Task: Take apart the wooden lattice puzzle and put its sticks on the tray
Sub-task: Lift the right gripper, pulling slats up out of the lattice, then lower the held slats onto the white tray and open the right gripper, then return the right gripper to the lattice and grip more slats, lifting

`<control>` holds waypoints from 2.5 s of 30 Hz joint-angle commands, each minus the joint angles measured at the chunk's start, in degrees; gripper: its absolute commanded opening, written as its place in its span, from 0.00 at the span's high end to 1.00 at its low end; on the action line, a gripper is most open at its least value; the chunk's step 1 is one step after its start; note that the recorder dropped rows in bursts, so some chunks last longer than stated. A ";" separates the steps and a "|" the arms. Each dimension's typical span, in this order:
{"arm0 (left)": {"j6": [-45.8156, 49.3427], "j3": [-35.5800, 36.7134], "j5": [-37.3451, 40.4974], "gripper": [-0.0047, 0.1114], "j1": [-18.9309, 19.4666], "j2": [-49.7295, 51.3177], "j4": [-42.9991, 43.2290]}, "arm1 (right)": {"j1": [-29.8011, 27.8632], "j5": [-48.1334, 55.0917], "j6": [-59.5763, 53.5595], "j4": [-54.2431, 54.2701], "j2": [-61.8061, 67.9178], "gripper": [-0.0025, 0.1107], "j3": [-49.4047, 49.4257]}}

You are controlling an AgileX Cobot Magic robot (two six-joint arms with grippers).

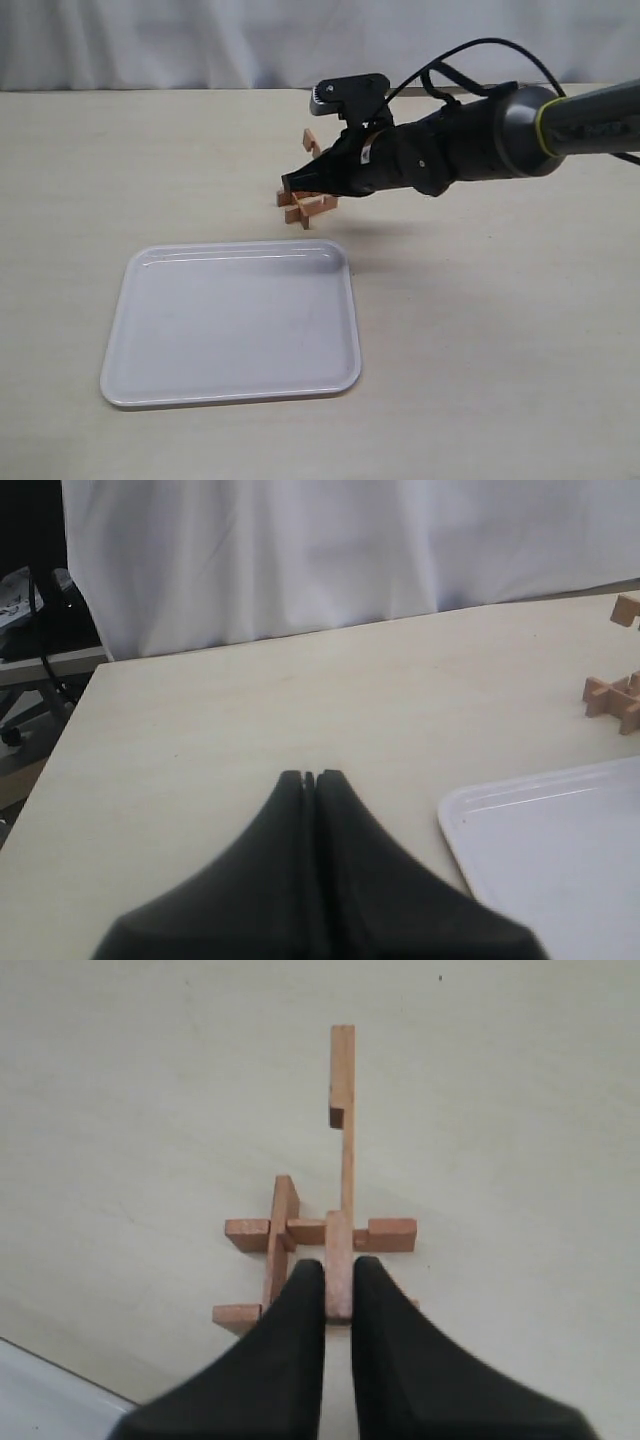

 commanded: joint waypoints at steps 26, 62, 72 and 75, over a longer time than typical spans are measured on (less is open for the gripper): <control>0.30 0.18 -0.52 0.96 0.60 -0.14 -0.12 | 6.57 47.19 -88.89 77.04 -4.69 0.94 0.06; 0.30 0.18 -0.52 0.96 0.60 -0.14 -0.12 | 6.63 10.90 -55.39 48.70 -8.98 0.47 0.06; 0.30 0.18 -0.52 0.96 0.60 -0.14 -0.12 | 6.37 20.60 -3.74 -3.59 3.33 0.53 -7.56; 0.30 0.18 -0.52 0.96 0.60 -0.14 -0.12 | 6.37 21.76 -3.04 -3.97 5.69 0.53 -10.31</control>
